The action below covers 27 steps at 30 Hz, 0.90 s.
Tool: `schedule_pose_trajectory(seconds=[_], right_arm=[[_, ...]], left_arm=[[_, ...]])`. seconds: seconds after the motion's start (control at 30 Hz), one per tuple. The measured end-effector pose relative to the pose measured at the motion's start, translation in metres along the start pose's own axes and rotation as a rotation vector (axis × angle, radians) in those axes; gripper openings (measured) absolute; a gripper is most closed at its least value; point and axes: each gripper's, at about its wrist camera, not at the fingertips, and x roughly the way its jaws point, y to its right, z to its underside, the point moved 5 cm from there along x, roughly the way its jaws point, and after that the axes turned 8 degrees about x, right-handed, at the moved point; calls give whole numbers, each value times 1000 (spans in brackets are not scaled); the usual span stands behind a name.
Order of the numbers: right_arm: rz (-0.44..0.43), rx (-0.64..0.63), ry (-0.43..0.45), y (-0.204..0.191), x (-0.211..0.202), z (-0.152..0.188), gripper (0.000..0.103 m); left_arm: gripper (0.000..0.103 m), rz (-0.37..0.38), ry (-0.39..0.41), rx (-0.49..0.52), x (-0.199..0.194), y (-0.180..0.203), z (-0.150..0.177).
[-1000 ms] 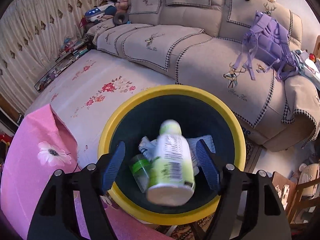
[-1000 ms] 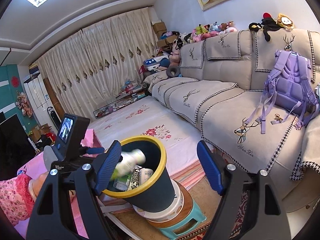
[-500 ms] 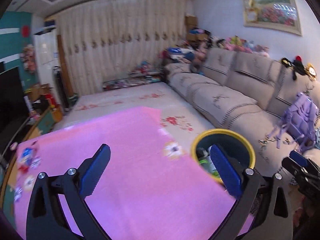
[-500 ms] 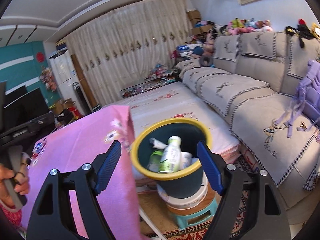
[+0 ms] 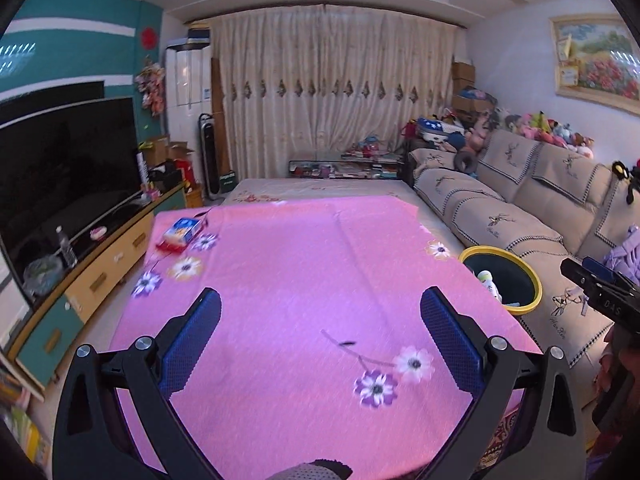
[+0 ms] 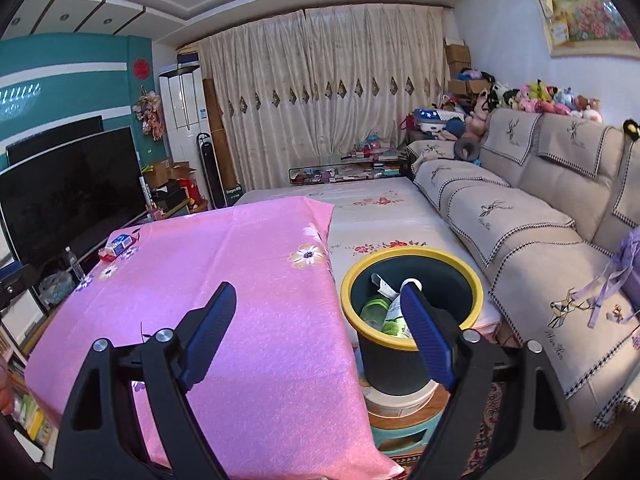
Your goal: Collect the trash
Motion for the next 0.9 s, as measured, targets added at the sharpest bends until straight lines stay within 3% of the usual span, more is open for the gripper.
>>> schedule_pose_trajectory(seconds=[0.2,0.37,0.9], right_arm=[[47,-28,22,-4,-16,2,81],[62,-24,37,2,-22,0,82],[86,-16,40,10,-21,-4,82]], left_arm=[[98,-64,2,-92,-27,-29,25],[98,-125,10,-104,-33,-45,26],[98,-126,4,-85,-28,-39,11]])
